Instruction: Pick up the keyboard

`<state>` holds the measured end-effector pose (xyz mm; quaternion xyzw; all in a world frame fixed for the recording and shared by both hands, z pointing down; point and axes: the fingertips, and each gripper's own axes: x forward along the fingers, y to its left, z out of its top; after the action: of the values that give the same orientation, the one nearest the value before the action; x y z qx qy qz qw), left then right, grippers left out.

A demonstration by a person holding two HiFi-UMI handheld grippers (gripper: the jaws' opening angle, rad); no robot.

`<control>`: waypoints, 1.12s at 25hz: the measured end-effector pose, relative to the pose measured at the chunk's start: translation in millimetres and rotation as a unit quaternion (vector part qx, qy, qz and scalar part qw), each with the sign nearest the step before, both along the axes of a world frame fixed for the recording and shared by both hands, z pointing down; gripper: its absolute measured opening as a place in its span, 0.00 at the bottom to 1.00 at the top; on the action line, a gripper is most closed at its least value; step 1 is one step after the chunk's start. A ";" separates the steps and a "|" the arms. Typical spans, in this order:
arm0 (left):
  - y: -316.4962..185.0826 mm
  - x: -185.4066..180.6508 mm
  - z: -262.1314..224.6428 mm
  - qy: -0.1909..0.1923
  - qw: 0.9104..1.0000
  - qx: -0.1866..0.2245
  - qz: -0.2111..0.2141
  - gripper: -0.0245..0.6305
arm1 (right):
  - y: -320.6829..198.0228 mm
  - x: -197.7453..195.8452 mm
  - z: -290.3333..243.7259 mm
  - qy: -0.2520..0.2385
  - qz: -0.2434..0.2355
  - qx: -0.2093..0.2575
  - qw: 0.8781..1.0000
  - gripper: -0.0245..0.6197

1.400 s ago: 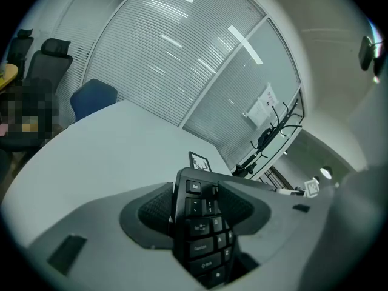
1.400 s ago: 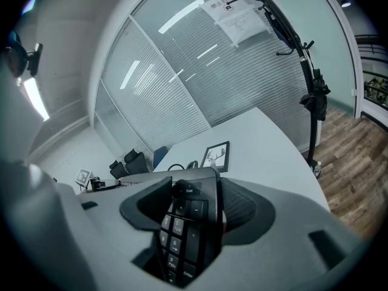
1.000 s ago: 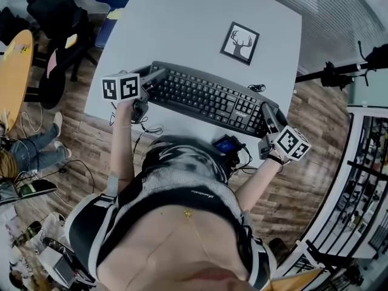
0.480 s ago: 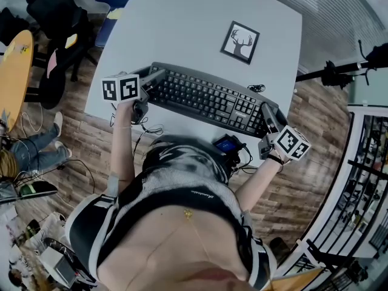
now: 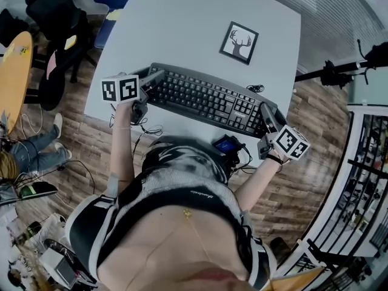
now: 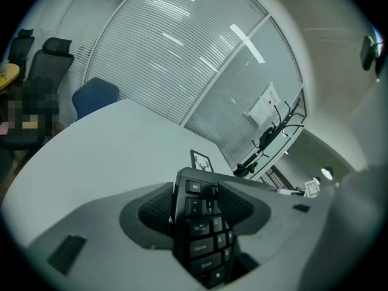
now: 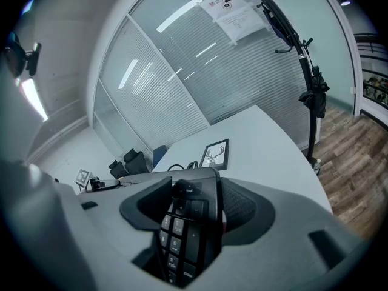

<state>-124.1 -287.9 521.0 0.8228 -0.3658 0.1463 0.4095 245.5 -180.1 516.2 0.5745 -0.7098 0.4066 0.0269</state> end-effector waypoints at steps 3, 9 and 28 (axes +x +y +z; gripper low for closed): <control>-0.3 0.8 -0.8 0.001 1.000 0.000 0.000 0.37 | 0.2 4.8 -0.2 0.010 0.004 0.001 1.000 0.42; -1.0 1.3 -1.4 0.001 1.000 0.003 0.000 0.37 | -0.3 3.7 -1.6 0.006 0.003 0.002 1.000 0.42; -0.9 0.1 -0.8 -0.004 1.000 0.000 -0.002 0.37 | -1.1 0.8 -0.6 0.002 -0.001 -0.001 1.000 0.42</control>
<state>-124.0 -288.8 520.2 0.8213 -0.3691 0.1486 0.4089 246.3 -181.2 515.7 0.5743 -0.7102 0.4061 0.0293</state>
